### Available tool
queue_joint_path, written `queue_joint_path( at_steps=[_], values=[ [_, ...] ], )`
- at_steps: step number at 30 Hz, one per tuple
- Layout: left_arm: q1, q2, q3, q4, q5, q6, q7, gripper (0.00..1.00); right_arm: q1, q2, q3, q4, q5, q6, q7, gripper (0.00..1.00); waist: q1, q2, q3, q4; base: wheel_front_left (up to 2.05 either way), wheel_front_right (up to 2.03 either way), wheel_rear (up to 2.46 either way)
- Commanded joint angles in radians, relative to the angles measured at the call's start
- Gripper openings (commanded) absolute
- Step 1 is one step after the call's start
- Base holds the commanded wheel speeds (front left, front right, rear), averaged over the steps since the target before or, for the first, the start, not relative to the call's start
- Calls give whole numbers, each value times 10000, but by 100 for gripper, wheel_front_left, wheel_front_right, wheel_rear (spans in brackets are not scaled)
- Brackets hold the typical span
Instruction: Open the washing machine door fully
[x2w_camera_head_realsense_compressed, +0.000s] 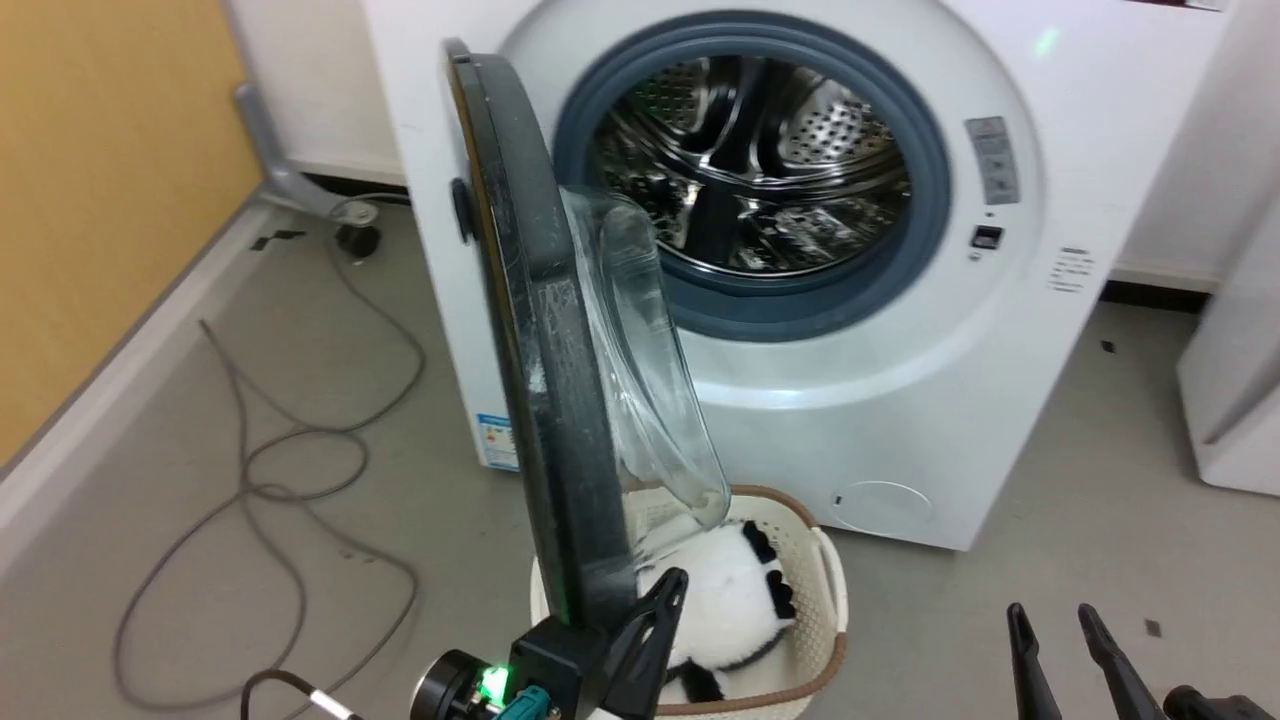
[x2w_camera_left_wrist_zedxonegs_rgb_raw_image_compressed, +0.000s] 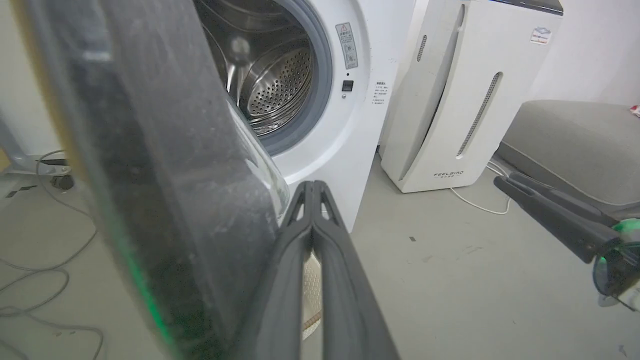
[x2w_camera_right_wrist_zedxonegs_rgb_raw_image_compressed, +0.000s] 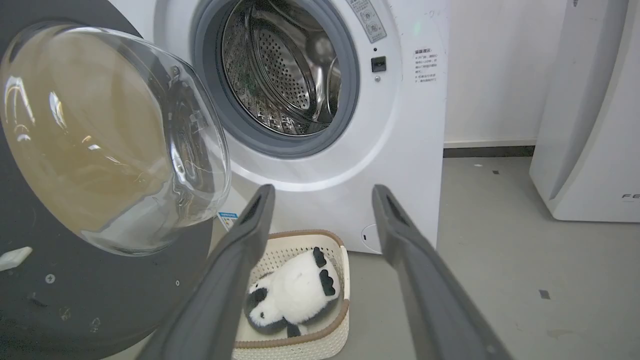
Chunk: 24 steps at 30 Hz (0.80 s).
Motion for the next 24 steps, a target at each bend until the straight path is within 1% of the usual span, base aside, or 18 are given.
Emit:
queue_joint_path(
  at_steps=[1, 15, 20, 24],
  values=[
    [-137, 198, 250, 109, -10, 179, -38, 0, 2, 59, 11, -10, 84, -7, -43, 100, 0, -1, 4, 260, 0, 0, 0],
    [-25, 780, 1194, -179, -244, 612, -161, 0, 30, 153, 97, 27, 92, -7, -43, 100, 0, -1, 28, 1986, 0, 0, 0],
    [-52, 964, 1652, -218, -402, 794, -218, 0, -37, 149, 230, 23, 70, -7, -43, 100, 0, -1, 133, 2425, 0, 0, 0],
    [-71, 1056, 1930, -193, -513, 902, -277, 0, -64, 121, 311, 13, 64, -7, -43, 100, 0, -1, 232, 2607, 0, 0, 0]
  ],
)
